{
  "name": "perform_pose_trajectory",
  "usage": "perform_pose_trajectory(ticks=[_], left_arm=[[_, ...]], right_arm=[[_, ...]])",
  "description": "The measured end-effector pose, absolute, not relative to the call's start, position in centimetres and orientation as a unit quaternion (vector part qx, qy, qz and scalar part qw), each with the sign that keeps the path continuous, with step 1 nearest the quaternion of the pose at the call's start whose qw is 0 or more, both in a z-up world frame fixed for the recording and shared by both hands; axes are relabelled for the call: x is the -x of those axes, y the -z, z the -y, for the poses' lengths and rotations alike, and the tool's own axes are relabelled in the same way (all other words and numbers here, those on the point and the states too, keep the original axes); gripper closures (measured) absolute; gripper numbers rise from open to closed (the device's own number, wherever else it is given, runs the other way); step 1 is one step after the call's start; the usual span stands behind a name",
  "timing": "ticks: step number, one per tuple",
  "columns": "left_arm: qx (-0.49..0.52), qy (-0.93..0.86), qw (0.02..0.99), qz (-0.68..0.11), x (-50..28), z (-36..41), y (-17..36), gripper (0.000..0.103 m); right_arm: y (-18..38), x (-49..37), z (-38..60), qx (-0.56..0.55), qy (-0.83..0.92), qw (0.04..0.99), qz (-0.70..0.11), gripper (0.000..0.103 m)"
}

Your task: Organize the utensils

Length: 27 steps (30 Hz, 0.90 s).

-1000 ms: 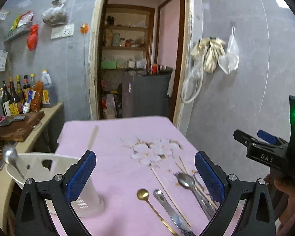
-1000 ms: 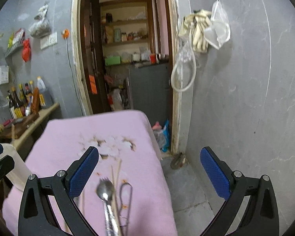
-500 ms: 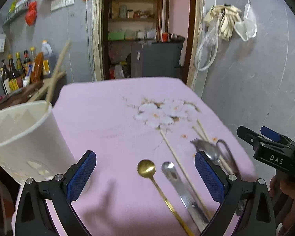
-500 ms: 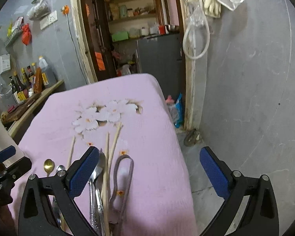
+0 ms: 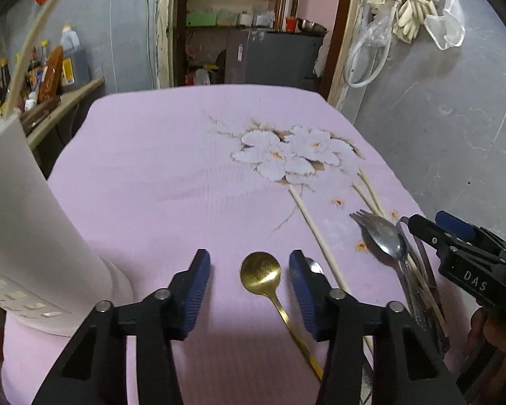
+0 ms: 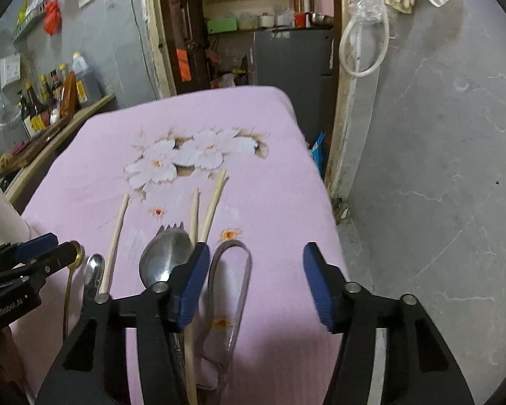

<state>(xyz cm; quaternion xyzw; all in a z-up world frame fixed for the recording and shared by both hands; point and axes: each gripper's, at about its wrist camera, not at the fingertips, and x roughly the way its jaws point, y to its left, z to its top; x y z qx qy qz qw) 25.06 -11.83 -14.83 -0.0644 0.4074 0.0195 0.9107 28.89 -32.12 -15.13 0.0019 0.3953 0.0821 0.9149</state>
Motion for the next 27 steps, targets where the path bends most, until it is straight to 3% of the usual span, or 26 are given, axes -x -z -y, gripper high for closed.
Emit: perform_pose_trajectory(ticks=[5, 13, 17, 20, 23, 27], left_arm=[[0.080, -0.020, 0.899, -0.430, -25.8, 11.3, 15.8, 0.071], [0.074, -0.013, 0.894, -0.441, -26.2, 11.6, 16.0, 0.072], [0.063, 0.000, 0.893, -0.445, -26.6, 12.2, 15.9, 0.083], [0.062, 0.009, 0.893, -0.446, -26.6, 12.4, 15.8, 0.092], [0.067, 0.013, 0.894, -0.443, -26.6, 12.3, 15.6, 0.097], [0.065, 0.020, 0.896, -0.438, -26.2, 12.5, 15.2, 0.098]], right_arm=[[15.6, -29.0, 31.5, 0.006, -0.085, 0.909, -0.409, 0.056], [15.9, -29.3, 31.2, 0.022, -0.077, 0.902, -0.425, 0.056], [15.8, -29.4, 31.0, 0.026, -0.067, 0.898, -0.435, 0.057], [15.7, -29.4, 30.8, 0.032, -0.061, 0.895, -0.441, 0.062], [15.5, -29.3, 30.6, 0.027, -0.073, 0.890, -0.449, 0.080], [15.3, -28.9, 31.2, -0.003, -0.083, 0.889, -0.451, 0.080]])
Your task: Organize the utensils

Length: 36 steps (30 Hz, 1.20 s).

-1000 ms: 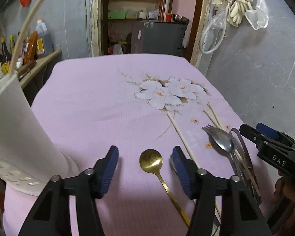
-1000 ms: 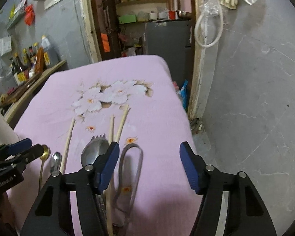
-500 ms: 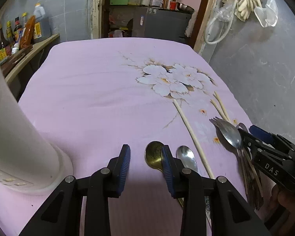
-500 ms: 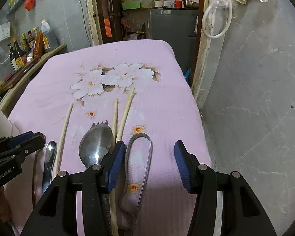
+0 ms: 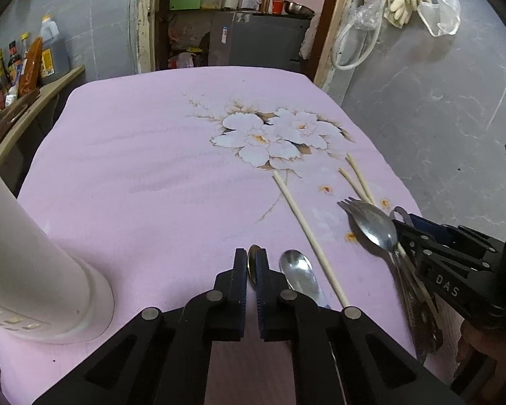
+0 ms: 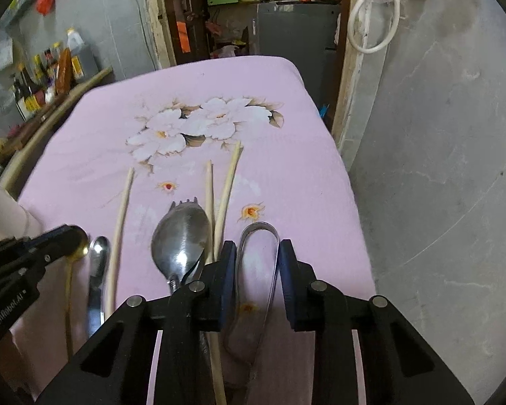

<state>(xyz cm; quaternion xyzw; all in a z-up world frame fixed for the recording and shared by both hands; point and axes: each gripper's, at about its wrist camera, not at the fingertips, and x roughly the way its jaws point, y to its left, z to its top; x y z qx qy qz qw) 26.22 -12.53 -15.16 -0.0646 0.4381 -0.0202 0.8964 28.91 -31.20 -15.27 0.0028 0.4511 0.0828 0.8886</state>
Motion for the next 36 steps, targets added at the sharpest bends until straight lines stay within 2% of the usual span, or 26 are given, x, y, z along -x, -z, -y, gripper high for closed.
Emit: perform_pose_trajectory(ticks=[4, 18, 28, 36], left_arm=[[0.048, 0.036, 0.905, -0.422, -25.1, 13.2, 14.1, 0.099], [0.033, 0.052, 0.950, -0.305, -18.9, 11.2, 5.1, 0.100], [0.059, 0.034, 0.973, -0.221, -15.1, 5.2, -2.1, 0.100], [0.091, -0.025, 0.983, -0.158, -14.0, -2.8, -5.6, 0.100]], right_arm=[[14.1, -27.3, 32.7, -0.056, -0.098, 0.898, -0.426, 0.081], [4.5, -19.3, 32.0, -0.065, -0.073, 0.953, -0.286, 0.081], [-3.7, -16.1, 26.2, -0.074, -0.101, 0.970, -0.206, 0.081], [-7.0, -16.4, 19.5, -0.085, -0.167, 0.968, -0.164, 0.081]])
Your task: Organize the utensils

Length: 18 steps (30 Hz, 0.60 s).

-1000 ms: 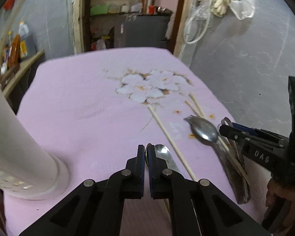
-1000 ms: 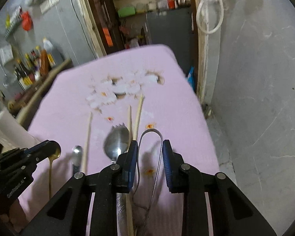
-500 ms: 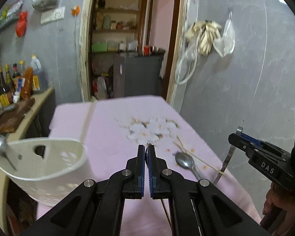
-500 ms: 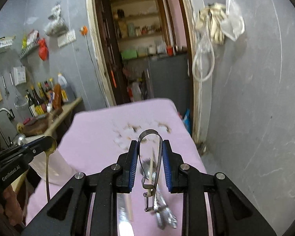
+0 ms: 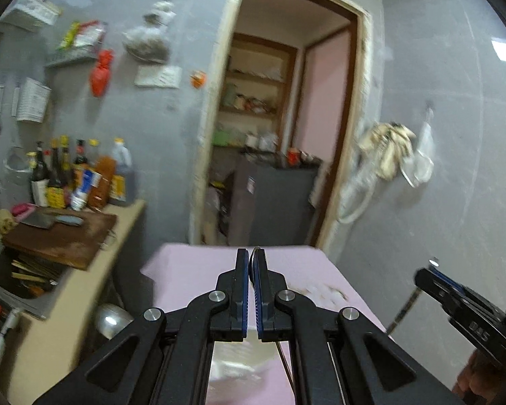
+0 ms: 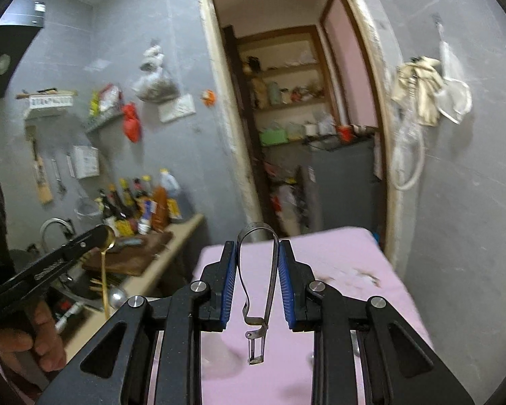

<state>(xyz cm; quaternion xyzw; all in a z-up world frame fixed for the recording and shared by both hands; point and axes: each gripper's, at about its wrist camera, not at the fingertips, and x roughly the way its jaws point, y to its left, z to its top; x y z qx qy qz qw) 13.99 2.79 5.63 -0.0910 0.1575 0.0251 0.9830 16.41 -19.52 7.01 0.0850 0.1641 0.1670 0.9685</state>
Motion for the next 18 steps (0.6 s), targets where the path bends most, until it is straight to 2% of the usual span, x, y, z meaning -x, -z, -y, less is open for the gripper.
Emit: perform_pose_trajectory(ticks=[8, 18], left_arm=[[0.104, -0.105, 0.983, -0.110, -14.5, -9.7, -6.7, 0.100], [0.076, -0.151, 0.980, -0.106, -17.4, -13.5, -3.9, 0.100]], right_arm=[[-8.1, -17.9, 13.5, -0.096, -0.214, 0.962, -0.141, 0.081], [-4.1, -20.1, 9.8, -0.091, -0.204, 0.958, -0.183, 0.081]])
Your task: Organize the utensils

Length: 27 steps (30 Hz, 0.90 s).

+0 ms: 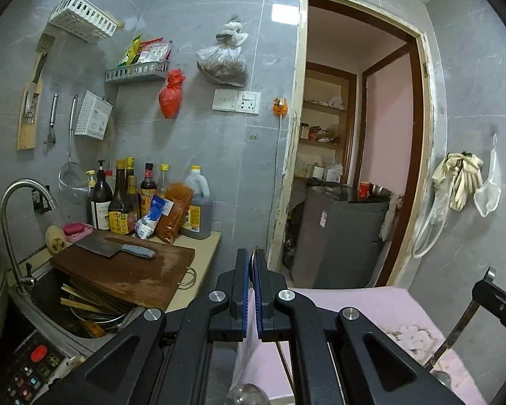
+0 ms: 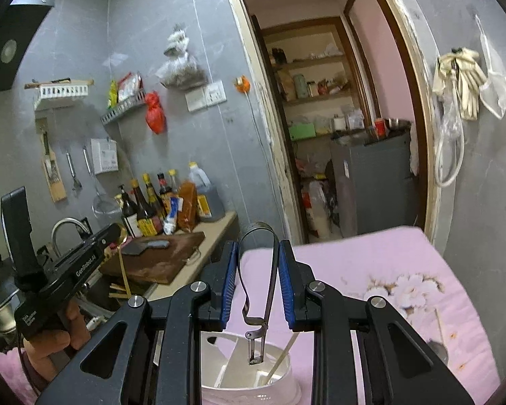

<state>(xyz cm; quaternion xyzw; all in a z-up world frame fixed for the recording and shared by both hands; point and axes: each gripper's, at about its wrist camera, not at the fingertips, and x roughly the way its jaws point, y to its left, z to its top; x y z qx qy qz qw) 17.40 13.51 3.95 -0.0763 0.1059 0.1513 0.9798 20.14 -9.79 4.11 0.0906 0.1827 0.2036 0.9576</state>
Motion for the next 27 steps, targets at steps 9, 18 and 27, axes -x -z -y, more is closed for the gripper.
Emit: perform_pose_trajectory(ticks=[9, 18, 27], left_arm=[[0.033, -0.138, 0.983, -0.117, -18.5, -11.6, -0.9, 0.099], [0.016, -0.121, 0.983, -0.138, -18.6, -10.7, 0.1, 0.099], [0.039, -0.102, 0.977, -0.181, -18.0, -11.6, 0.9, 0.099]], right_arm=[[-0.6, -21.8, 8.9, -0.082, -0.198, 0.950, -0.226, 0.081], [1.2, -22.5, 8.2, -0.077, -0.206, 0.941, -0.256, 0.081], [2.3, -22.5, 7.9, -0.075, -0.208, 0.937, -0.271, 0.081]])
